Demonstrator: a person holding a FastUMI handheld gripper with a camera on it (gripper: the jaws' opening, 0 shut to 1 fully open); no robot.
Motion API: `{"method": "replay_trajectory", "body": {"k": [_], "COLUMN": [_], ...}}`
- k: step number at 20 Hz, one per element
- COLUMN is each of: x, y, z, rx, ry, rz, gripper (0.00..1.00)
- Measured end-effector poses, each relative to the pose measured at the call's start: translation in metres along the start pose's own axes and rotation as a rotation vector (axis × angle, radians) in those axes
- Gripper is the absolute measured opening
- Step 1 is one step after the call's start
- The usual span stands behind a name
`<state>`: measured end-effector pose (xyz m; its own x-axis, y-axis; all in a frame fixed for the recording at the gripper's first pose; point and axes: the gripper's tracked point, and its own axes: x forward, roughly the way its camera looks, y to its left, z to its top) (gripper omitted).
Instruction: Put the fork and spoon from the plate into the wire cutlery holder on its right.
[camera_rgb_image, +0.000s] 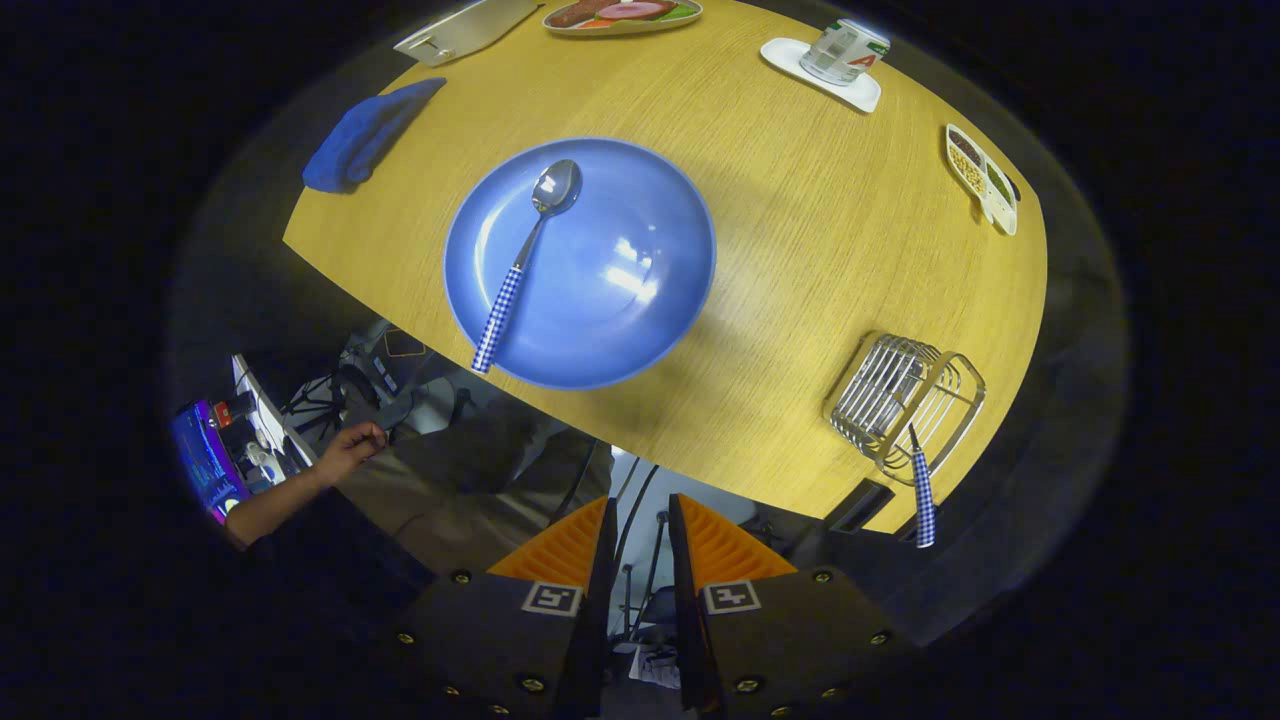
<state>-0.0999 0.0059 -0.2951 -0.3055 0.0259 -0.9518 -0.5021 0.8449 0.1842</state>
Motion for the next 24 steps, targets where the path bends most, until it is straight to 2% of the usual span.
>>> {"method": "replay_trajectory", "body": {"k": [8, 17, 24], "x": [0.016, 0.035, 0.046], "y": [0.042, 0.083, 0.099], "z": [0.023, 0.064, 0.085], "rx": [0.002, 0.079, 0.103], "ry": [-0.036, -0.115, -0.126], "rz": [0.030, 0.089, 0.100], "gripper": [0.30, 0.30, 0.30]}}
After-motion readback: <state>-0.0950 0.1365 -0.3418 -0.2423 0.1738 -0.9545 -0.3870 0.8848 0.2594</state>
